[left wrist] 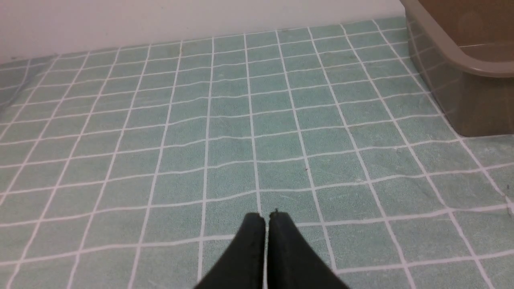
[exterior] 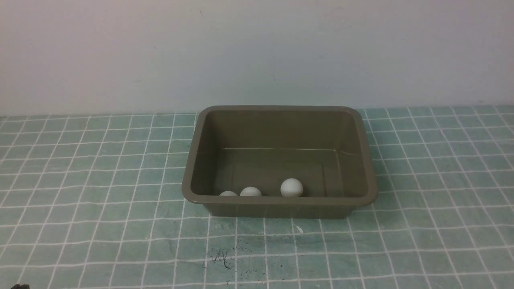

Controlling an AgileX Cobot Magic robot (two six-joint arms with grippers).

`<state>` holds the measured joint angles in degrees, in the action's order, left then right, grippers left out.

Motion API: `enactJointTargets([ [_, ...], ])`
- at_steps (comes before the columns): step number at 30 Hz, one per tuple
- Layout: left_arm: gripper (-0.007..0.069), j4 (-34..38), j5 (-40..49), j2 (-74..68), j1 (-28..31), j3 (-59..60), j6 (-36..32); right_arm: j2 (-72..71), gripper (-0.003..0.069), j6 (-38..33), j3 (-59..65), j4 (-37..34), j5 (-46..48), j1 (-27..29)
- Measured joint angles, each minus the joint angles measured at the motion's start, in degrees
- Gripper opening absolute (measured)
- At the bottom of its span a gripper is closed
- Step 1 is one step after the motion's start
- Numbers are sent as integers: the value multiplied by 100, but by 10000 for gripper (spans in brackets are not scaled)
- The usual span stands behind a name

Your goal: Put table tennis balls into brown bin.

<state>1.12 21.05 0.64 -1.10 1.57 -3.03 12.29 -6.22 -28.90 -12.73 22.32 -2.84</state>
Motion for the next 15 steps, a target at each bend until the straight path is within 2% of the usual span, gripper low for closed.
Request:
enactJointTargets([
  [15, -5, 5, 0, 0, 0, 0, 0, 0, -15, -22, 0, 40, 5, 0],
])
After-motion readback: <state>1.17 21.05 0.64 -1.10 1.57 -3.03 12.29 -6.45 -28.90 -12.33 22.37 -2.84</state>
